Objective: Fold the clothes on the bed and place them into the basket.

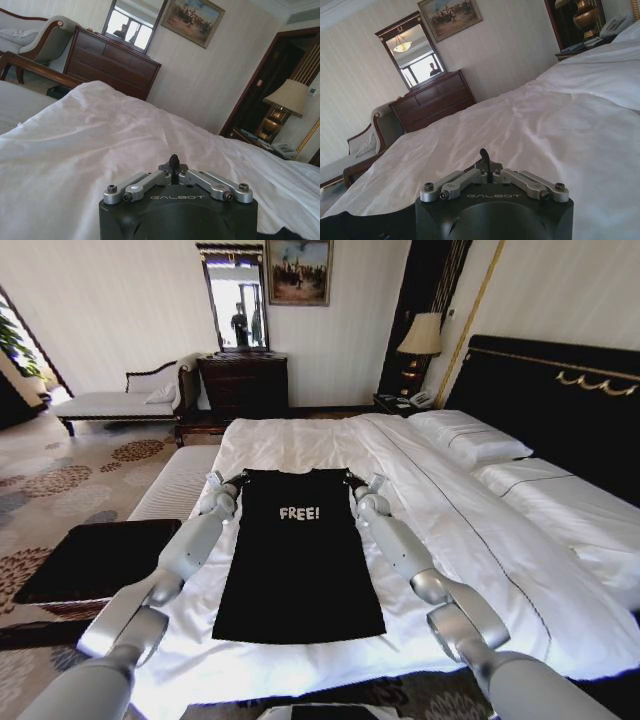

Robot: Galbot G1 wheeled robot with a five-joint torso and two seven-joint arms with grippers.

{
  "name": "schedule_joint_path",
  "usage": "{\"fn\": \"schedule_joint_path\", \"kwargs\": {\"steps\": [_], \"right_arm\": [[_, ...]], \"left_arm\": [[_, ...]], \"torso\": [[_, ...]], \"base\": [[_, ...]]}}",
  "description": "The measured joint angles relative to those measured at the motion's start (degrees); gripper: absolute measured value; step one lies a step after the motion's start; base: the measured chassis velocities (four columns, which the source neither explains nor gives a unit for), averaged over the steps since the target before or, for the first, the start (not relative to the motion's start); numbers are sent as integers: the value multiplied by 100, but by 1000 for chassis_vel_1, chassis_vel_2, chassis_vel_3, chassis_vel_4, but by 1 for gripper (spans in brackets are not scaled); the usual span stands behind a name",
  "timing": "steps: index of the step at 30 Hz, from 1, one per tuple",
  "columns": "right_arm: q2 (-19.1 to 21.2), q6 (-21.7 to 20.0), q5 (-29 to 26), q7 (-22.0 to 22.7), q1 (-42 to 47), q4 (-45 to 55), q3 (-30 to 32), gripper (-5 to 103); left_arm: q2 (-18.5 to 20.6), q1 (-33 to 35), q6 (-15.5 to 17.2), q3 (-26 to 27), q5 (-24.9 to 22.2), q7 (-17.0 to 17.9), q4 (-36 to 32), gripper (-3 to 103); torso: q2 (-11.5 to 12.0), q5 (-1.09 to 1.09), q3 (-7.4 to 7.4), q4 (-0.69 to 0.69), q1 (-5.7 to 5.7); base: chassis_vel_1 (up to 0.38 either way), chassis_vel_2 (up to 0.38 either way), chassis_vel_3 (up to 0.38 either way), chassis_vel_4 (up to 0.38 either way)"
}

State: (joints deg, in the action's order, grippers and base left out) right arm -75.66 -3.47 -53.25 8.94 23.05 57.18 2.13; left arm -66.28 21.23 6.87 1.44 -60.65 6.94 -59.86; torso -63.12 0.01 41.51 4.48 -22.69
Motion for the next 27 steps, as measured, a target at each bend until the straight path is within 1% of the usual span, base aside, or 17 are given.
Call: {"fn": "schedule_joint_path", "kwargs": {"steps": [2, 4, 6, 7, 8, 9, 12, 14, 17, 18, 19, 21, 22, 23, 25, 26, 27], "right_arm": [[67, 18, -16, 44, 307, 348, 13, 1], [103, 21, -29, 71, 422, 517, 25, 1], [250, 22, -78, 156, 770, 1163, 91, 1], [315, 19, -99, 199, 905, 1432, 118, 1], [315, 19, -99, 199, 905, 1432, 118, 1], [354, 15, -113, 227, 984, 1594, 137, 1], [524, -14, -179, 382, 1445, 2377, 263, 1], [567, -19, -187, 414, 1561, 2526, 295, 1], [787, -17, -122, 459, 2201, 3128, 419, 1], [787, -17, -122, 459, 2201, 3128, 419, 1], [832, -14, -91, 459, 2354, 3245, 445, 1], [899, 9, 17, 459, 2805, 3574, 562, 1], [904, 13, 32, 459, 2971, 3728, 627, 1], [904, 13, 32, 459, 2971, 3728, 627, 1], [914, 14, 65, 459, 3242, 3986, 740, 1], [933, 19, 157, 456, 3585, 4315, 894, 1], [937, 26, 231, 438, 3733, 4429, 960, 1]], "left_arm": [[38, 424, -36, 141, 89, 112, -351, 1], [55, 579, -53, 190, 114, 154, -483, 1], [129, 1002, -106, 325, 161, 293, -972, 1], [169, 1169, -120, 381, 171, 346, -1197, 1], [169, 1169, -120, 381, 171, 346, -1197, 1], [198, 1281, -129, 411, 178, 370, -1361, 1], [353, 1808, -186, 550, 260, 522, -2217, 1], [373, 1913, -192, 587, 266, 574, -2380, 1], [482, 2393, -202, 838, 247, 746, -3007, 1], [482, 2393, -202, 838, 247, 746, -3007, 1], [511, 2531, -203, 928, 236, 753, -3136, 1], [577, 3090, -203, 1308, 186, 789, -3598, 1], [596, 3319, -203, 1446, 179, 787, -3780, 1], [596, 3319, -203, 1446, 179, 787, -3780, 1], [626, 3757, -203, 1683, 208, 772, -4115, 1], [618, 4180, -208, 1866, 283, 744, -4459, 1], [591, 4355, -209, 1931, 316, 740, -4594, 1]], "torso": [[0, -2, 0, -1, 0], [0, -1, 1, -2, 0], [0, -2, 0, -4, 0], [0, -2, 0, -2, 0], [0, -2, 0, -2, 0], [0, -1, 0, -2, 0], [-1, 0, -1, -2, 2], [-1, 0, -1, -3, 1], [-1, 0, -1, 0, 1], [-1, 0, -1, 0, 1], [-1, -1, -1, 0, 1], [-1, 0, 0, 1, 1], [-1, -1, 0, -1, 1], [-1, -1, 0, -1, 1], [-1, -1, -1, -6, 1], [-2, -2, -1, -6, 1], [-2, -2, -1, -6, 2]], "base": [[0, 0, 0, 0], [0, 0, 0, 0], [0, 0, 0, 0], [0, 0, 0, 0], [0, 0, 0, 0], [0, 0, 0, 0], [0, 0, 0, 0], [0, 0, 0, 0], [0, 0, 0, 0], [0, 0, 0, 0], [0, 0, 0, 0], [0, 0, 0, 0], [0, 0, 0, 0], [0, 0, 0, 0], [0, 0, 0, 0], [0, 0, 0, 0], [0, 0, 0, 0]]}}
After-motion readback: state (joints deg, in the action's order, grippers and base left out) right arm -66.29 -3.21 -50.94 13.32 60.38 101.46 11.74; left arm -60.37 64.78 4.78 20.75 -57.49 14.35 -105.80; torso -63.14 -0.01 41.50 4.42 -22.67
